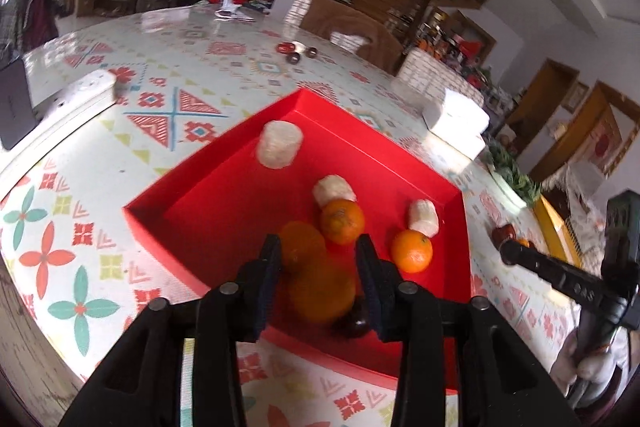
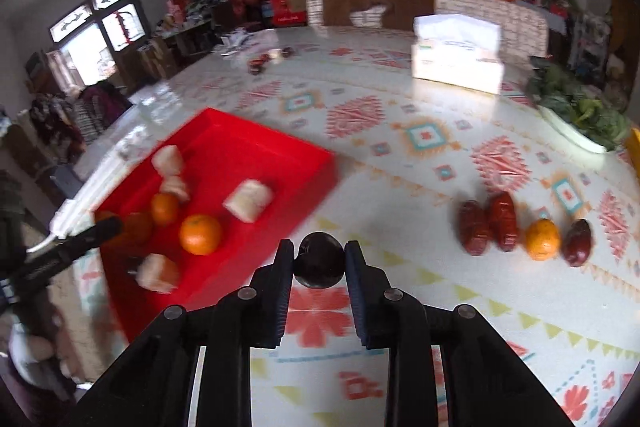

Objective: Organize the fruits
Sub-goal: 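Lower the mandarin and plum into the red tray and open both tools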

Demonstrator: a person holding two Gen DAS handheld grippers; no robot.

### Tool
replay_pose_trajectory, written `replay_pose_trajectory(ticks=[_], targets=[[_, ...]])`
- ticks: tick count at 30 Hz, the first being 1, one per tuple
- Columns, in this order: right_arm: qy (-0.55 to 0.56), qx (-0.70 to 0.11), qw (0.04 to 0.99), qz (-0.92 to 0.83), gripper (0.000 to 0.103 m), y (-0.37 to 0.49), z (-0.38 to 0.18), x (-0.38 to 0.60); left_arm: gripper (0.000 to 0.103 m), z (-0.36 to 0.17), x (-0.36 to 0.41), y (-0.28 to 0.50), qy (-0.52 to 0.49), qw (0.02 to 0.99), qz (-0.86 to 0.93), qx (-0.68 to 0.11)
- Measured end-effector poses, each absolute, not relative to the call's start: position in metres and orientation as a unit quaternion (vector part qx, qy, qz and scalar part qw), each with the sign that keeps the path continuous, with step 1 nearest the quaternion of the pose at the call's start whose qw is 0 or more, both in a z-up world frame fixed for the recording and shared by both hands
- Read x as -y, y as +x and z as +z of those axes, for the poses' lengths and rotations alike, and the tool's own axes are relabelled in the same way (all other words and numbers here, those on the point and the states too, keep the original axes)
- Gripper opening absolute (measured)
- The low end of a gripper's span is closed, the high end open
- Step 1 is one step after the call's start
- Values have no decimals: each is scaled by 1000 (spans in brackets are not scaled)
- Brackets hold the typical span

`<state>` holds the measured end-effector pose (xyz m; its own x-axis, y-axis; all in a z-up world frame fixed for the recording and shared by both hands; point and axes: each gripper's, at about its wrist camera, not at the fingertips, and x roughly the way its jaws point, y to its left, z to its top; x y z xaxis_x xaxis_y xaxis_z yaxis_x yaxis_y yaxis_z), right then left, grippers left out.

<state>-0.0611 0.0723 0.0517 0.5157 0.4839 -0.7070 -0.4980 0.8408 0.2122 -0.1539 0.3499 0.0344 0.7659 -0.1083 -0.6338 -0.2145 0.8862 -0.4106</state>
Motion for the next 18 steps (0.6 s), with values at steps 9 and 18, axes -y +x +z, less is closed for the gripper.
replay_pose_trajectory(ticks=[9,18], targets=[[-30,-408,841,354,29,-78,51,-133,55,41,-357,-164,-252,910,32,-326],[-38,-399,843,359,55,-83,47,-140,62,44,-356,-164,-263,909,23,-323]])
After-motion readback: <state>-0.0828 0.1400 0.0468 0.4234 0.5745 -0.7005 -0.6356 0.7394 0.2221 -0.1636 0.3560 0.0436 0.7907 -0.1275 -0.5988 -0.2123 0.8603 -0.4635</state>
